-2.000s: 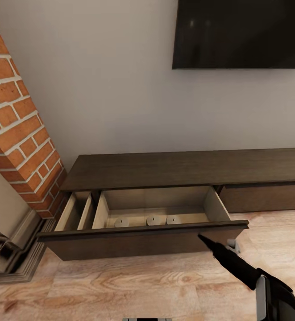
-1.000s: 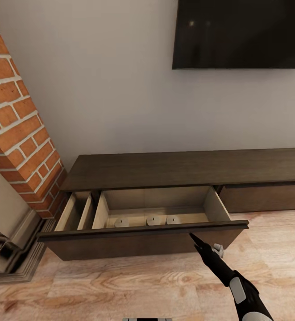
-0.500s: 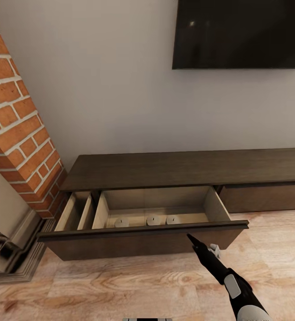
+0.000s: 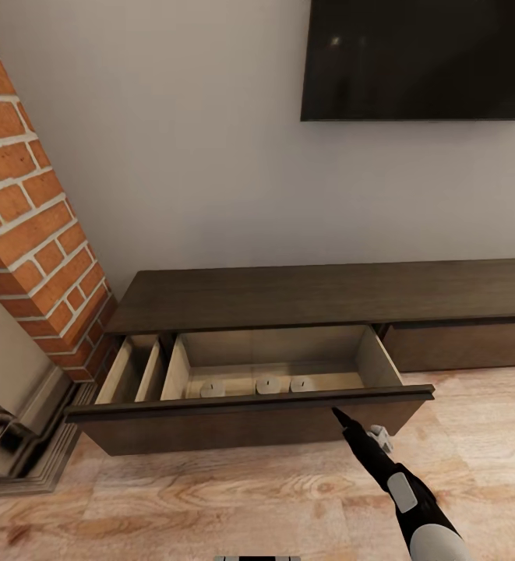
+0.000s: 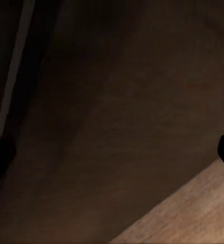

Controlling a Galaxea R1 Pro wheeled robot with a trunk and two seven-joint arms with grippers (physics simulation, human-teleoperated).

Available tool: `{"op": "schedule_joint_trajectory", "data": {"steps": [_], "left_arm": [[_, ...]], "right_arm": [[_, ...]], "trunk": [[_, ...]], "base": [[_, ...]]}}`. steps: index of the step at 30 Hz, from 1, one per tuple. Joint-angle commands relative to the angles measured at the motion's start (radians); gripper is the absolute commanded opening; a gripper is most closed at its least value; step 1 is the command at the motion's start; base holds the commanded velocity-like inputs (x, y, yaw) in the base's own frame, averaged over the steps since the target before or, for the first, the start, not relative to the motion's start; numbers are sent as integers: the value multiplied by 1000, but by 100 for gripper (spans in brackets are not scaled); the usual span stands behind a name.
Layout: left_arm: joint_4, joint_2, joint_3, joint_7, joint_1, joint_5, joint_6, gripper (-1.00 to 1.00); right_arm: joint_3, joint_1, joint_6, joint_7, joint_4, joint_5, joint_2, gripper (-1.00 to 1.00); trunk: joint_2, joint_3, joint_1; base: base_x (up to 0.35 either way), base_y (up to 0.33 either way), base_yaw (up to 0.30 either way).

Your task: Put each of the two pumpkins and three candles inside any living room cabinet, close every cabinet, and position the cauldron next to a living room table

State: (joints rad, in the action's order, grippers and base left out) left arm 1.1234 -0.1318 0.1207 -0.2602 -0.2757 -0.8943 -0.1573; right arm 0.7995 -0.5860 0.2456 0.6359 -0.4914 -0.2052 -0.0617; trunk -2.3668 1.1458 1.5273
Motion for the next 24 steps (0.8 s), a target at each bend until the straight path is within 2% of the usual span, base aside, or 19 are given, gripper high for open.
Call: {"op": "schedule_joint_trajectory", "data": {"steps": [1,11,24], "left_arm": [[3,0,0,-5,0,-8,-4,100],[3,0,0,-5,0,-8,-5,100],[3,3,0,-5,0,-8,-4,100]], "right_arm": [[6,-1,1,-3,5,-7,-1,100],[6,-7,-45,-37,30,-9,-1,100],[6,-8,-48,-39,31,-10,-1,100]], "trunk": [[0,1,0],[0,1,0],[0,1,0]], "base": [[0,0,0],[15,8,0],[227,167,0]]}}
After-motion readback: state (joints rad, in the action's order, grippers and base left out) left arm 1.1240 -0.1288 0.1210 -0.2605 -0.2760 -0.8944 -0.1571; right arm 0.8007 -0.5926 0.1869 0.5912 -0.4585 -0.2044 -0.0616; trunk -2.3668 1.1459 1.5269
